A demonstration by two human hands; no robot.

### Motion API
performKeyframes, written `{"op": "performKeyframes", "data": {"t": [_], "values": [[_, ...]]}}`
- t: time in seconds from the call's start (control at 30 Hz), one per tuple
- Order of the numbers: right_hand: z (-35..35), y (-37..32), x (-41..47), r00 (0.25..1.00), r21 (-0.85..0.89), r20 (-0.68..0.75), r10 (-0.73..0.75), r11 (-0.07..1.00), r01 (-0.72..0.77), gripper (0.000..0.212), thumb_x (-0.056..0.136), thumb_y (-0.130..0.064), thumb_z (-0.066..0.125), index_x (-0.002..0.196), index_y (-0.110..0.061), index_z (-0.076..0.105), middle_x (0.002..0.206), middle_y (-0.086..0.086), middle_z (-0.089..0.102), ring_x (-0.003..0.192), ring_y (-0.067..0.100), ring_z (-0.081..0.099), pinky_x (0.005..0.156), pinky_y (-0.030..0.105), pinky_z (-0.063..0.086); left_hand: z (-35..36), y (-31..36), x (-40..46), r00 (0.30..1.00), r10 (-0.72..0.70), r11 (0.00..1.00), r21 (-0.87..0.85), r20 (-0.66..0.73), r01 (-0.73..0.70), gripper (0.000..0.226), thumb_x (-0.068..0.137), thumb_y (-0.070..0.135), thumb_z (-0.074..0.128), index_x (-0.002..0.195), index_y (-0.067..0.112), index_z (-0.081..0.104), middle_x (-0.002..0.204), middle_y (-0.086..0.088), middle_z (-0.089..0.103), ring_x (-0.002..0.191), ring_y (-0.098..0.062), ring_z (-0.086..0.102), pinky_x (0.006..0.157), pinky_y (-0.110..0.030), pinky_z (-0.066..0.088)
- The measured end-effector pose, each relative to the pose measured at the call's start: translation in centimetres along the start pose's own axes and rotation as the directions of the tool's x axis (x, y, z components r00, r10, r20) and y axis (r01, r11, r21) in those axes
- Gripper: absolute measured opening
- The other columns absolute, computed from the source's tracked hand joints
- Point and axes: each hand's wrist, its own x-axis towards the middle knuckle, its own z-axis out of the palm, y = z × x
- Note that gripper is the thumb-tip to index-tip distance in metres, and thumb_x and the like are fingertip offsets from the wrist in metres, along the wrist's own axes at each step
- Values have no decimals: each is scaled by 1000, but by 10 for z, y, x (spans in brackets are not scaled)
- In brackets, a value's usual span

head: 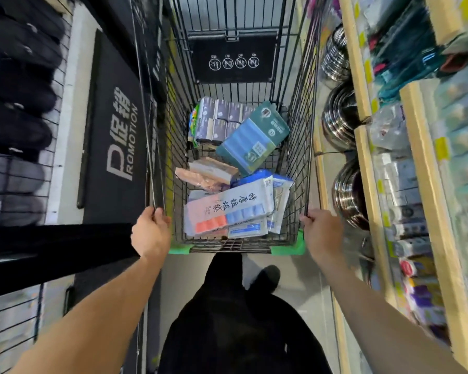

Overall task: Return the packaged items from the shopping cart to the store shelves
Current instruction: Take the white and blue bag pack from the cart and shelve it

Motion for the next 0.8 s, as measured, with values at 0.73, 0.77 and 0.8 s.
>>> {"op": "performKeyframes", "data": {"t": [0.73,0.77,0.8], "values": [[100,-17,23,832,163,395,389,862,-480,73,81,-35,72,143,-7,43,141,14,55,123,32,57,100,47,50,99,40,14,453,20,632,340,891,-696,92,84,41,70,155,17,18,153,-7,42,134,-29,48,108,-43,44],[103,-16,22,824,177,385,417,842,-509,67,82,-34,71,139,-5,48,137,14,58,119,31,59,97,45,51,98,32,14,424,13,625,324,906,-711,88,85,42,69,154,19,21,153,-6,42,135,-28,47,109,-42,43],[107,-16,22,827,191,366,426,836,-515,60,83,-32,70,134,-4,53,132,14,61,113,30,62,92,41,52,97,22,17,396,5,611,311,918,-728,86,86,41,69,155,23,22,156,-5,38,138,-27,44,111,-43,41]]}}
